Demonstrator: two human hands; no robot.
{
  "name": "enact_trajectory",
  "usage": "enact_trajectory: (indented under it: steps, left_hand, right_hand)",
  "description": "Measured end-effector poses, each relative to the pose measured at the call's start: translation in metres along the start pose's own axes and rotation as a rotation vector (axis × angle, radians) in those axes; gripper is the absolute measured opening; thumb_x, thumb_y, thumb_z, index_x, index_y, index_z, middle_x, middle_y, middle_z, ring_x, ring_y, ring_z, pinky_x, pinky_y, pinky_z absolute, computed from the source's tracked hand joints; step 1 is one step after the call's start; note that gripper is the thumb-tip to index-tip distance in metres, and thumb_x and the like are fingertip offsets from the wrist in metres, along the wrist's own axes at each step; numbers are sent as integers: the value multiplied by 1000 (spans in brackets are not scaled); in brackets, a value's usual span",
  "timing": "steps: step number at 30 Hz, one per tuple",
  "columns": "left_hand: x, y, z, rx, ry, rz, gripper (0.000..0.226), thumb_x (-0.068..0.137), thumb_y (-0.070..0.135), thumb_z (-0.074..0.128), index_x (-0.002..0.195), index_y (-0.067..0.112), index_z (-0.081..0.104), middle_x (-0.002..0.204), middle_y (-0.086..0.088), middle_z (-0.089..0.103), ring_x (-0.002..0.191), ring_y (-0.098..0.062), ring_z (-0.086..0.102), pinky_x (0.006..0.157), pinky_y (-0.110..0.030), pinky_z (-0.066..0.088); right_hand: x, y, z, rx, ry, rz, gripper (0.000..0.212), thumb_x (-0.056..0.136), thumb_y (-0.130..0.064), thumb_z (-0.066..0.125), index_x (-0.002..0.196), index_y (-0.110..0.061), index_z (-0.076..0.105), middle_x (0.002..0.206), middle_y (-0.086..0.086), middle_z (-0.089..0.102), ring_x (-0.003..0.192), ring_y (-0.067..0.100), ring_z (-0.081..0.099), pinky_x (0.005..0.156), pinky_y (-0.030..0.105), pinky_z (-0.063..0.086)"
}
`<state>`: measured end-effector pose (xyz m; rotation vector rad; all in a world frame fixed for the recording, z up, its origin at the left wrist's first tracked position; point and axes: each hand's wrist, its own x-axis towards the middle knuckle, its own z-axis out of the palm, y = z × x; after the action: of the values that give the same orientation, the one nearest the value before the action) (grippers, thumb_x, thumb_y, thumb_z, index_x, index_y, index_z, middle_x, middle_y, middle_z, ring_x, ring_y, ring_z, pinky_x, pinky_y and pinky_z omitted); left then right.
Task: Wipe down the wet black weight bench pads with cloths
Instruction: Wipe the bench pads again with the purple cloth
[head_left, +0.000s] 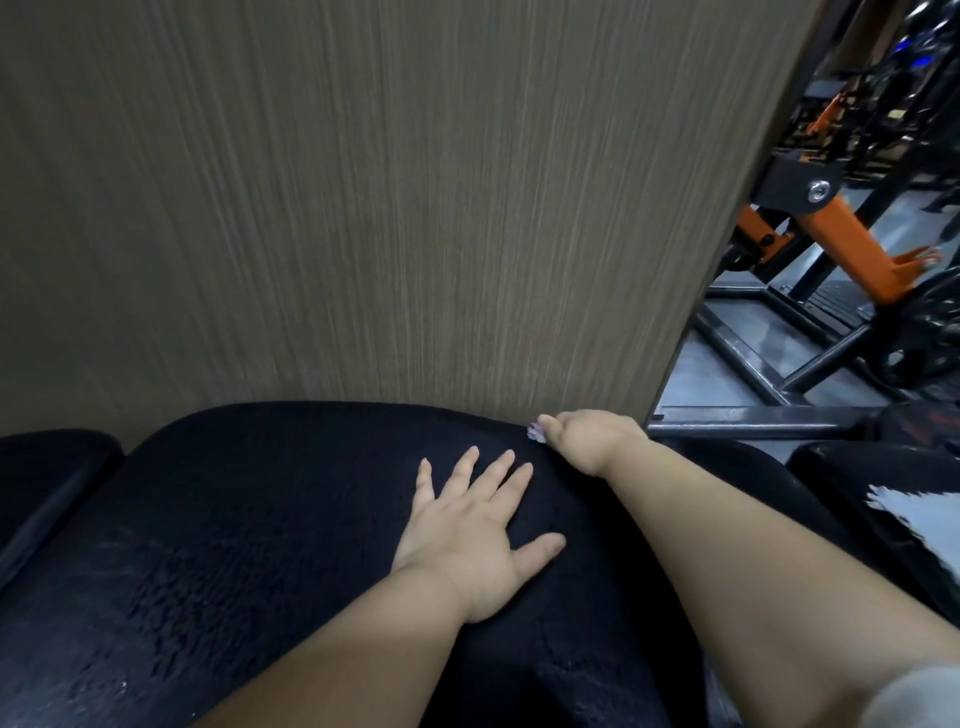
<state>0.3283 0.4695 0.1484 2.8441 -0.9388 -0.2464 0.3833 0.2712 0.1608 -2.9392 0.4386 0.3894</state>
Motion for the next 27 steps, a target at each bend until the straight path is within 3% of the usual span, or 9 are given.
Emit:
enact_trajectory:
  steps: [6,11,16,21,24,27]
  left_hand:
    - [-1,1,-2,9,-4,-1,79,88,78,17,154,40,-3,160,20,-11,147,-12,-21,117,-52,-15]
    - [0,1,-1,24,-2,8,79,87,78,15,154,39,-3,161,19,-11,147,-14,-21,116,-54,-15]
    - [0,-1,2,2,11,37,80,88,78,14,154,37,-5,161,17,-14,146,-15,-24,115,-56,-18]
    - [2,-3,6,-8,-4,48,79,89,76,12,153,35,-10,159,16,-20,144,-17,-30,112,-58,-21]
    - [3,-4,8,-44,76,61,79,90,75,16,155,34,-3,161,14,-12,146,-19,-25,111,-61,-18]
    - [3,-4,-1,-66,-37,72,79,91,74,15,152,33,-16,157,15,-26,142,-19,-35,110,-61,-21]
  right_hand:
    - [-17,73,-2,-17,68,103,49,96,-51,16,114,-30,57,129,-1,56,120,23,46,92,43,29]
    - [-15,69,-4,-23,55,118,48,98,-50,21,114,-24,57,129,5,56,120,27,47,97,42,35]
    - [-8,58,-18,-97,-60,111,52,101,-49,24,128,-16,54,138,12,49,127,30,43,105,39,33]
    - [0,61,-16,-114,-70,129,49,100,-47,29,124,-16,59,135,14,53,125,30,46,102,36,36]
    - [6,63,-18,-37,-89,197,46,95,-50,34,114,-21,64,130,10,57,121,29,49,99,37,38]
    - [11,54,-23,-49,-141,240,46,95,-49,34,116,-19,61,128,12,57,117,30,50,97,37,39]
